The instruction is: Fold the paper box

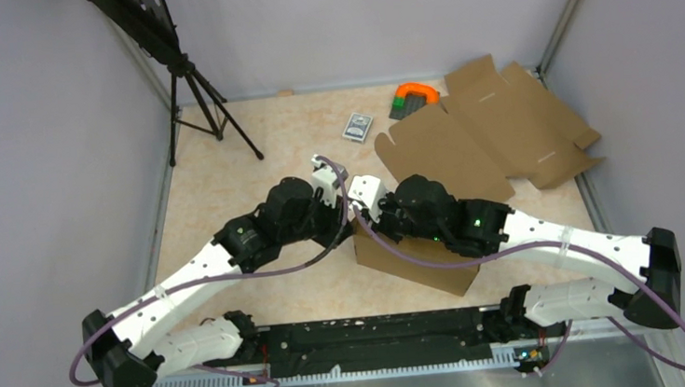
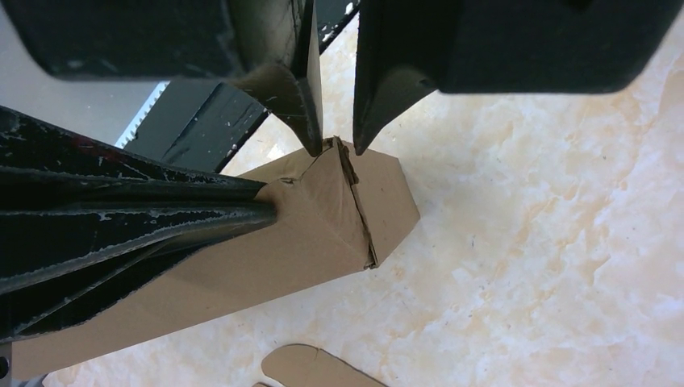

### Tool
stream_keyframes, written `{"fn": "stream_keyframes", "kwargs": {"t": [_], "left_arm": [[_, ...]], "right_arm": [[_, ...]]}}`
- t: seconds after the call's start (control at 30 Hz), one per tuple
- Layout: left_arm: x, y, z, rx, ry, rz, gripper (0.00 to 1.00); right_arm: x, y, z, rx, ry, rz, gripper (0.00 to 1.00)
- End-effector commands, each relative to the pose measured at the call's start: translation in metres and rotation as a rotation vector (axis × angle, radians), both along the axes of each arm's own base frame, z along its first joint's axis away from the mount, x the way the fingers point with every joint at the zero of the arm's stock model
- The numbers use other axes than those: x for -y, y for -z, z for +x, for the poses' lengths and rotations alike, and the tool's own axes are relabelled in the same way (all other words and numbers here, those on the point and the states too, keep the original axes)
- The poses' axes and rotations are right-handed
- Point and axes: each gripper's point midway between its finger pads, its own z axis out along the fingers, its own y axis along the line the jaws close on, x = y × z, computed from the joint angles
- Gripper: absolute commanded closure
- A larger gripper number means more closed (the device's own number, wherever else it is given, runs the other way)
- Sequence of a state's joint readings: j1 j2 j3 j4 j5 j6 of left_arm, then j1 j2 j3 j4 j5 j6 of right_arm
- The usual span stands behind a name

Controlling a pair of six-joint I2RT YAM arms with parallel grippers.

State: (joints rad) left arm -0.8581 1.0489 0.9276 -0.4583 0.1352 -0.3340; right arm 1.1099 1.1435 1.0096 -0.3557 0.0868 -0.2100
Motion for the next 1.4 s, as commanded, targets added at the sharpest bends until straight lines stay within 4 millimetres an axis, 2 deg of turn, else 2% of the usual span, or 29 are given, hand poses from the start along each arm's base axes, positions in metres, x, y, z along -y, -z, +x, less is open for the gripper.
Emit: {"fn": "stream_keyframes", "kwargs": {"t": [0.0, 0.23, 0.3, 0.5, 0.6, 0.73, 0.77, 0.87, 0.97, 1.07, 1.2, 1.37], "left_arm": [[0.005, -0.025, 0.006, 0.061, 0.004, -0.032, 0.80], [0.012, -0.022, 0.008, 0.051, 0.026, -0.034, 0.89], [0.013, -0.023, 0.007, 0.051, 0.033, -0.036, 1.00], [0.011, -0.010, 0.003, 0.025, 0.043, -0.012, 1.00], [0.009, 0.001, -0.002, -0.001, 0.056, 0.002, 1.00], [0.009, 0.007, -0.008, -0.025, 0.073, -0.001, 1.00], [0.008, 0.005, -0.008, -0.021, 0.071, -0.003, 0.99], [0.006, -0.004, -0.005, 0.009, 0.050, -0.015, 0.82], [0.006, -0.020, 0.000, 0.045, 0.038, -0.040, 0.79], [0.009, -0.027, 0.003, 0.061, 0.036, -0.050, 0.79], [0.015, -0.025, 0.006, 0.052, 0.044, -0.052, 0.89], [0.017, -0.027, 0.007, 0.056, 0.039, -0.066, 0.86]], "right_arm": [[0.013, 0.038, -0.019, -0.095, -0.041, -0.131, 1.00], [0.013, 0.040, -0.020, -0.101, -0.044, -0.137, 1.00], [0.013, 0.040, -0.019, -0.102, -0.042, -0.137, 1.00], [0.013, 0.041, -0.021, -0.109, -0.048, -0.139, 1.00], [0.013, 0.046, -0.023, -0.122, -0.056, -0.152, 1.00], [0.017, 0.053, -0.027, -0.137, -0.069, -0.177, 1.00], [0.017, 0.054, -0.027, -0.139, -0.070, -0.181, 1.00], [0.017, 0.054, -0.029, -0.143, -0.078, -0.183, 1.00], [0.017, 0.055, -0.029, -0.144, -0.077, -0.180, 1.00], [0.016, 0.054, -0.028, -0.142, -0.076, -0.177, 1.00], [0.015, 0.056, -0.028, -0.145, -0.076, -0.179, 1.00], [0.014, 0.059, -0.032, -0.167, -0.092, -0.178, 1.00]]}}
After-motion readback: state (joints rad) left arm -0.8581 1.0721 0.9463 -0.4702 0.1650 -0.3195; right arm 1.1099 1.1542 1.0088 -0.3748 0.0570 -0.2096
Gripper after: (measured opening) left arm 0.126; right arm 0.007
